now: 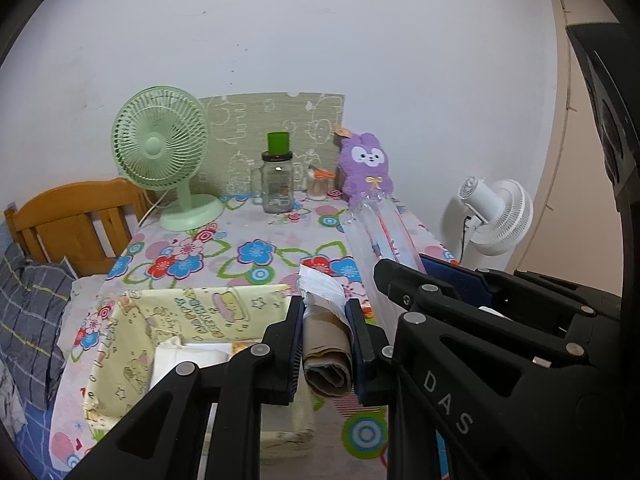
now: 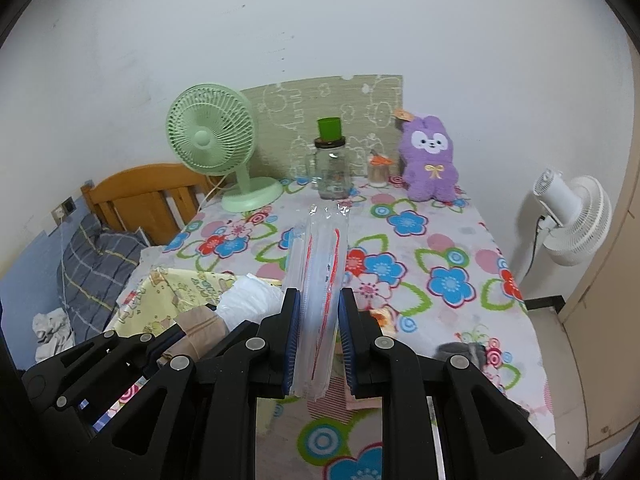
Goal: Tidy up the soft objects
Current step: 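Lift and carry the beige roll with left tool while right tool carries the straw pack toward the fabric box, then lower the beige roll into the box with left tool while right tool releases the straw pack inside, then withdraw both tools from the box back toward the items on the bed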
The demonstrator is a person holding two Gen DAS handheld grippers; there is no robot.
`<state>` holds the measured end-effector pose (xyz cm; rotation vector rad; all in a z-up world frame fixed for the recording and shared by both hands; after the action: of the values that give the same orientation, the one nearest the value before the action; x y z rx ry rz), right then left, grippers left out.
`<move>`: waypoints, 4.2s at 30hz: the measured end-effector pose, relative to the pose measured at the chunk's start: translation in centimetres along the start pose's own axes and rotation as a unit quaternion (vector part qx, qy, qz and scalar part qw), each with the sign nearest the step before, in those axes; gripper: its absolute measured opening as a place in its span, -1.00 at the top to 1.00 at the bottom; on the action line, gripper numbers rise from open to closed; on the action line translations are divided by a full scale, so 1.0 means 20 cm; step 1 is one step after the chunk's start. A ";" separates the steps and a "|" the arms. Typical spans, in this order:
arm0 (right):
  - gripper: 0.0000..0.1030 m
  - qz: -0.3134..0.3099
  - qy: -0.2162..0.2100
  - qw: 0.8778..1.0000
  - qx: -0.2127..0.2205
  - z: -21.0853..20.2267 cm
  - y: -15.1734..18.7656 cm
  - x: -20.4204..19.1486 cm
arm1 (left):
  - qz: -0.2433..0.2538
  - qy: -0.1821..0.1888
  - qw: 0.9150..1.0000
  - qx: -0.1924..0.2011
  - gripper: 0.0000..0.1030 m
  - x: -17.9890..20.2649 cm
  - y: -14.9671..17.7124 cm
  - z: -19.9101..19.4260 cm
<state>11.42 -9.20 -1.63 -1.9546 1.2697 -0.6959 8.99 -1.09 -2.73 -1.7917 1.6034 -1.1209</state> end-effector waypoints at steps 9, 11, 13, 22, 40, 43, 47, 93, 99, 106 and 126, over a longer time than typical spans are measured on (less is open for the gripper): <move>0.58 -0.020 -0.022 1.000 -0.001 0.08 -0.06 -0.14 | -0.004 -0.020 1.000 0.007 0.64 -0.15 -0.04 0.00; 0.58 -0.025 -0.026 0.999 -0.002 0.10 -0.08 -0.17 | -0.007 -0.023 1.000 0.007 0.64 -0.18 -0.04 0.01; 0.58 -0.029 -0.030 0.999 -0.003 0.12 -0.09 -0.20 | -0.012 -0.023 1.000 0.006 0.64 -0.21 -0.05 0.01; 0.58 -0.041 -0.048 0.998 -0.010 0.21 -0.11 -0.32 | -0.021 -0.036 0.999 0.000 0.64 -0.34 -0.04 0.03; 0.58 -0.074 -0.101 0.991 -0.045 0.42 -0.05 -0.55 | -0.051 -0.096 0.993 -0.037 0.61 -0.64 0.04 0.18; 0.58 -0.079 -0.108 0.990 -0.053 0.46 -0.04 -0.57 | -0.053 -0.107 0.992 -0.046 0.41 -0.67 0.05 0.20; 0.58 -0.084 -0.117 0.988 -0.063 0.51 -0.02 -0.61 | -0.054 -0.118 0.990 -0.062 0.25 -0.72 0.08 0.22; -0.57 -0.047 -0.085 0.994 -0.044 0.28 -0.01 -0.37 | -0.040 -0.099 0.993 -0.047 -0.66 -0.41 0.04 0.10; -0.77 -0.038 -0.062 0.997 -0.029 0.20 -0.02 -0.29 | -0.044 -0.086 0.995 -0.040 -0.77 -0.33 0.02 0.06; -0.84 -0.031 -0.035 0.999 -0.010 0.10 -0.02 -0.19 | -0.036 -0.079 0.996 -0.021 -0.88 -0.22 0.00 0.02; -0.95 -0.002 0.025 1.000 0.011 -0.11 0.04 0.08 | -0.007 -0.055 0.998 0.001 -0.99 0.08 0.00 -0.02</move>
<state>10.00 -11.45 -0.82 -1.9331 1.2842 -0.7627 8.63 -2.49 -2.15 -1.8341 1.5268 -1.0110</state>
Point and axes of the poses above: each gripper's, at about its wrist camera, not at the fingertips, and z roughly the way its jaws point, x to its right, y to its underside, the point moved 4 cm from there along z, roughly the way its jaws point, and after that the axes turned 15 degrees about -z, right-handed, at the moved point
